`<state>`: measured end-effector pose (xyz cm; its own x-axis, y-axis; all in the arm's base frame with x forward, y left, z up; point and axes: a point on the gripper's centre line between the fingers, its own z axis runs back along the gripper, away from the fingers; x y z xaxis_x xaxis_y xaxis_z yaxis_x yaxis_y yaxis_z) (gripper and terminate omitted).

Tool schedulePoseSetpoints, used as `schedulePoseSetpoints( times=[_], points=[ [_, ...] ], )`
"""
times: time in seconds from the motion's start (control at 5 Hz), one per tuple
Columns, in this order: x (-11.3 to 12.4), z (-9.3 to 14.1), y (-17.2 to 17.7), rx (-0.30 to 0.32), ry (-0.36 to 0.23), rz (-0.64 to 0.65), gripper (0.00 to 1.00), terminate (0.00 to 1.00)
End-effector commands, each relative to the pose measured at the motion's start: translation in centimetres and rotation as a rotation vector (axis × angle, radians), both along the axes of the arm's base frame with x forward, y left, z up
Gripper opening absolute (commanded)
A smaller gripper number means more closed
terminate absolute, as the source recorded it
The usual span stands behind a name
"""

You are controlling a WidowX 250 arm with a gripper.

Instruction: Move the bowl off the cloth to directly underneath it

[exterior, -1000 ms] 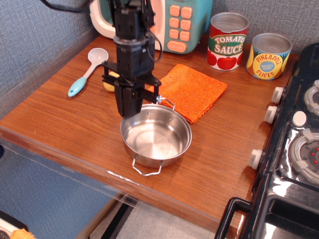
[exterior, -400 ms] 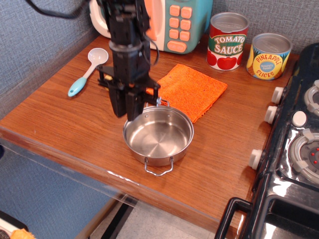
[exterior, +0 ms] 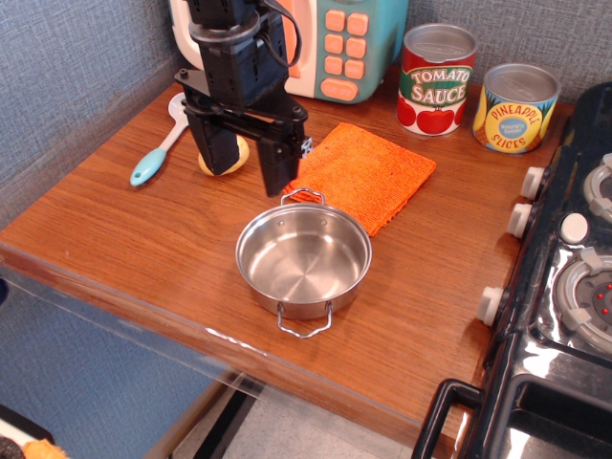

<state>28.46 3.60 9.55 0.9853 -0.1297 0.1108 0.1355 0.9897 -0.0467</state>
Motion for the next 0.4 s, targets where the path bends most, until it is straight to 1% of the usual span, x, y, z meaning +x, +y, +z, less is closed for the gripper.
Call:
schedulePoseSetpoints(
  times=[0.0,0.2],
  points=[
    [0.75,1.13,0.08,-0.003,-0.027,0.011,1.0,0.0],
    [0.75,1.13,0.08,-0.003,-0.027,0.011,1.0,1.0]
  ],
)
